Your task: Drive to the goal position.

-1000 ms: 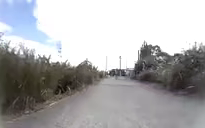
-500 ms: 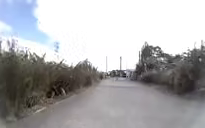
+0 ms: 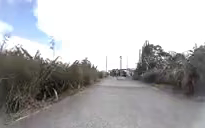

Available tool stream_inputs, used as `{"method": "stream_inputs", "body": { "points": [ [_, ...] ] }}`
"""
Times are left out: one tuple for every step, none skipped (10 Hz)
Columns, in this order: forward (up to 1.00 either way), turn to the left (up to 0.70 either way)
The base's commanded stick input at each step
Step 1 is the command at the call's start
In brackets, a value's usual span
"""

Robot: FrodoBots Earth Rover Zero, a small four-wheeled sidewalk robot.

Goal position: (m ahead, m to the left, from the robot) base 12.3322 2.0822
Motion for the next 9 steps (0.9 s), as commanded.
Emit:
{"method": "stream_inputs", "body": {
  "points": [
    [0.85,0.00],
    [0.85,0.00],
    [0.85,0.00],
    [0.85,0.00],
    [0.85,0.00],
    [0.85,0.00],
    [0.85,0.00],
    [0.85,0.00],
    [0.85,0.00]
  ]
}}
